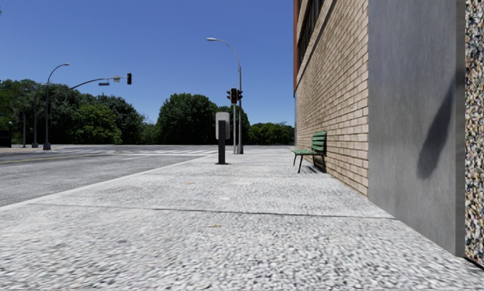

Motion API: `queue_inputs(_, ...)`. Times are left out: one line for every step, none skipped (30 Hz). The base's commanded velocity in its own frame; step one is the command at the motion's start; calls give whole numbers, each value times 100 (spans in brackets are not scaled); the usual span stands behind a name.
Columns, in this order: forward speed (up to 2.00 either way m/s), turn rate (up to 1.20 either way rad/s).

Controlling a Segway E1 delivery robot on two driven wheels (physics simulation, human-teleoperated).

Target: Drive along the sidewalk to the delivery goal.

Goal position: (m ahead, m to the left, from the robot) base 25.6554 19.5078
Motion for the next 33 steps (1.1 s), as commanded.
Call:
queue_inputs(200, 0)
queue_inputs(200, 0)
queue_inputs(200, 0)
queue_inputs(200, 0)
queue_inputs(200, 0)
queue_inputs(200, 0)
queue_inputs(200, 0)
queue_inputs(200, 0)
queue_inputs(200, 0)
queue_inputs(200, 0)
queue_inputs(200, 0)
queue_inputs(200, 0)
queue_inputs(200, 0)
queue_inputs(200, 0)
queue_inputs(200, 0)
queue_inputs(200, 0)
queue_inputs(200, 0)
queue_inputs(200, 0)
queue_inputs(200, 0)
queue_inputs(200, 0)
queue_inputs(200, 0)
queue_inputs(200, 0)
queue_inputs(200, 0)
queue_inputs(200, 0)
queue_inputs(200, 0)
queue_inputs(200, 0)
queue_inputs(200, 0)
queue_inputs(200, 0)
queue_inputs(200, 0)
queue_inputs(200, 0)
queue_inputs(200, 0)
queue_inputs(200, 0)
queue_inputs(200, 0)
